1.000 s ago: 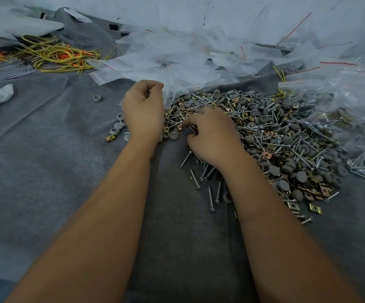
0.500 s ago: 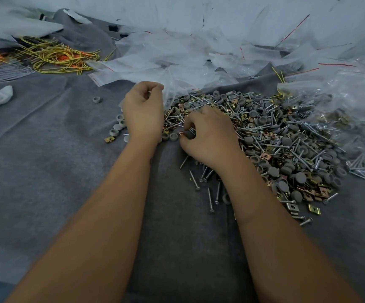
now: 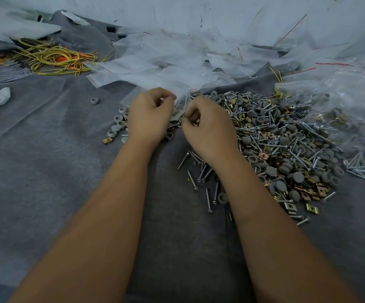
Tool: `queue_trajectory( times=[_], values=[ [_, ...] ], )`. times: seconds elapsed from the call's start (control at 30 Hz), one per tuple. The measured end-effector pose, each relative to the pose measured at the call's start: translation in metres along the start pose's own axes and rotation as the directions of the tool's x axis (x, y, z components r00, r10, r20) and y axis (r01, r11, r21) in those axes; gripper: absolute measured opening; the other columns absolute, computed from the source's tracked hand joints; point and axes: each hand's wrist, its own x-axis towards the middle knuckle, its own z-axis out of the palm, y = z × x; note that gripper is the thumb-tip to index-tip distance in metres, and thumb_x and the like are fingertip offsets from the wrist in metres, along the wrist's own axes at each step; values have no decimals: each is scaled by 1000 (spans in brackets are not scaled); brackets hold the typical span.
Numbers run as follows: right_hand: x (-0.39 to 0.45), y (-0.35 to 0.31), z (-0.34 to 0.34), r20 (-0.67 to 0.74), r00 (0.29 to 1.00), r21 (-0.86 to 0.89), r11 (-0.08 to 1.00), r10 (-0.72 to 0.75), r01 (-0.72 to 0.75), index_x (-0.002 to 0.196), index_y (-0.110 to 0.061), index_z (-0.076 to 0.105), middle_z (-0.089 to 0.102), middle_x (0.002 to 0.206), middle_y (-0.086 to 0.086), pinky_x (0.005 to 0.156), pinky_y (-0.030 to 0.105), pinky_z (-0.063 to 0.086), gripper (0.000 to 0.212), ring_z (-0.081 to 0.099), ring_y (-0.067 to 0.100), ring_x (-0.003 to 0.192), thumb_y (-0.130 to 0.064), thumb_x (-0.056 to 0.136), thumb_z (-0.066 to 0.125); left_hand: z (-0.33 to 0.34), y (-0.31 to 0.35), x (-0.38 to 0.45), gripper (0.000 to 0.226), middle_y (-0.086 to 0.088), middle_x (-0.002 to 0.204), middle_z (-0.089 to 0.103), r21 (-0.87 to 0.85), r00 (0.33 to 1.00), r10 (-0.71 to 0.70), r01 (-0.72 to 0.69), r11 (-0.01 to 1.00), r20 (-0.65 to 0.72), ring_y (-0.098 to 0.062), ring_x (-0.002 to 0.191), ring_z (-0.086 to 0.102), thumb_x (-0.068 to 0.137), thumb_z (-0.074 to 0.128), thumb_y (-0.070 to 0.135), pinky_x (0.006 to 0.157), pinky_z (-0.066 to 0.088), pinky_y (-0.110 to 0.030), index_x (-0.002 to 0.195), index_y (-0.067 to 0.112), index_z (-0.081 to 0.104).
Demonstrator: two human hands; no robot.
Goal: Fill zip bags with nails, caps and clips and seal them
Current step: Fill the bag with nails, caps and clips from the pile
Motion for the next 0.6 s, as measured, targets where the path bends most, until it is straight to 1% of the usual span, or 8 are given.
queue_trajectory(
  times=[0.07,0.13,0.2,0.27,0.37,0.43,0.5,0.6],
  values=[
    [0,-2,0,-85,996,95,995,18,-10,81,-14,58,58,76,-3,67,43,49,3,55,19,72,-14,82,61,1,1,-1,21,8,54,56,20,998,28,-30,999,52,-2,45,42,84,52,19,52,33,-24,89,23,72],
    [0,-3,1,-128,991,136,991,31,-14,81,-14,59,57,72,-3,65,43,49,4,54,18,69,-12,83,62,2,2,-2,21,4,57,57,31,996,52,-55,998,79,-2,46,42,85,54,15,52,34,-23,90,21,73],
    [1,-1,3,-132,990,157,987,40,-19,84,-12,62,60,74,-2,69,42,50,4,56,16,70,-7,83,63,2,2,-2,21,4,56,57,33,994,62,-65,997,86,-2,46,43,86,55,12,51,34,-22,90,19,74],
    [3,1,4,-110,993,167,986,47,-28,91,-10,66,64,80,2,75,39,51,11,59,16,76,-3,84,63,2,3,-3,20,5,57,57,31,994,68,-71,997,87,-1,46,44,86,55,11,49,34,-18,90,17,74],
    [3,3,5,-117,993,194,981,33,-10,100,-11,65,66,86,2,76,28,51,20,59,13,77,0,84,61,1,5,-3,20,4,63,62,5,996,59,-60,998,71,1,50,47,85,54,12,51,35,-16,86,19,73],
    [3,4,4,-145,989,202,979,18,11,98,-12,64,64,88,-1,70,17,46,20,55,7,74,1,84,61,1,5,-2,21,5,66,63,-27,999,34,-33,999,28,1,52,47,85,53,10,53,37,-18,83,21,71],
    [3,4,4,-156,988,177,984,3,25,92,-13,63,60,87,-4,68,14,42,17,50,2,71,1,82,60,1,6,-1,21,6,64,60,-79,997,-11,6,997,-70,0,49,43,87,53,8,52,36,-20,83,20,70],
    [1,2,3,-67,997,103,994,-30,37,86,-15,67,62,87,-4,77,29,48,17,56,11,80,-1,80,58,-2,7,2,21,3,60,53,-175,961,-51,3,985,-272,-3,45,38,88,51,8,47,30,-19,86,19,69]
  ],
)
